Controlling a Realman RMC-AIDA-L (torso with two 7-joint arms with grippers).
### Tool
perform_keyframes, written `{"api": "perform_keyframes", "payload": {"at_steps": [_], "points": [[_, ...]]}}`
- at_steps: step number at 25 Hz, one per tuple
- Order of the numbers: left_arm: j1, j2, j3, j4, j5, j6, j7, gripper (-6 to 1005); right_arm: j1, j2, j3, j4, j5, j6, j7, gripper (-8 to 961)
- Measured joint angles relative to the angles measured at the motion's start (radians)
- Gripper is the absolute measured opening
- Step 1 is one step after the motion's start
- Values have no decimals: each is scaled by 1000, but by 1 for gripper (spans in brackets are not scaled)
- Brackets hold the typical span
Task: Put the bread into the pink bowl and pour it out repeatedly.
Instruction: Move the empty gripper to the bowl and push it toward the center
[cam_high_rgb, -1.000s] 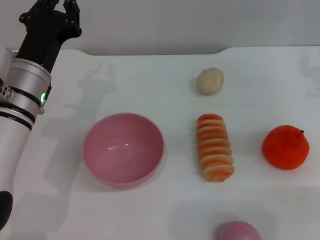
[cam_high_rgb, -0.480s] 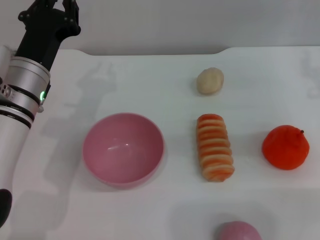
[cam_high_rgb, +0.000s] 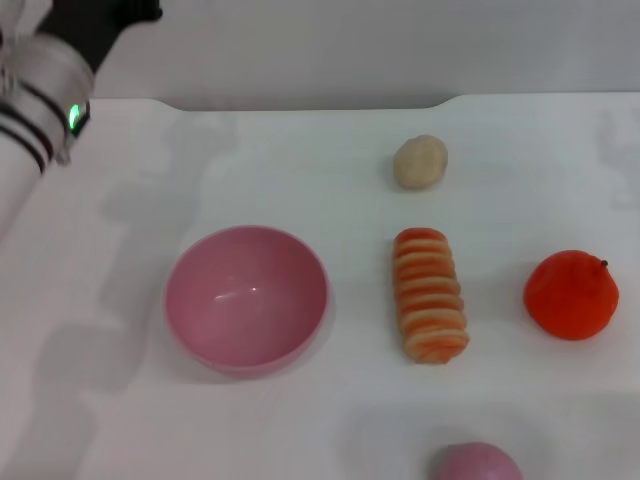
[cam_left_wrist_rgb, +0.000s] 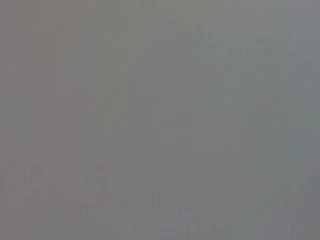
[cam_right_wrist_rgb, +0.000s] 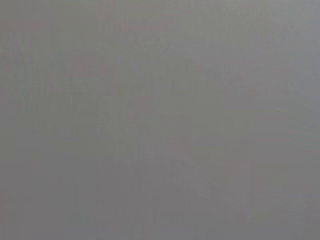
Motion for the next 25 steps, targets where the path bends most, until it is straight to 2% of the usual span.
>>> {"api": "perform_keyframes", "payload": {"at_steps": [7,16,21,22,25], "points": [[-20,1,-136,282,110,-440,10,290,-22,-1,-1,16,0,-20,15,434],[-116,-3,-310,556,105,-1034,97,293,-46,-7,-3,22,-8,-22,15,434],[-206,-4,-453,614,50,-1371,178,295,-57,-9,-4,23,-10,-22,15,434],[-206,-4,-453,614,50,-1371,178,295,-59,-9,-5,23,-10,-22,15,434],[-246,-3,-543,609,-15,-1512,221,296,-60,-10,-6,25,-10,-22,15,434]]}}
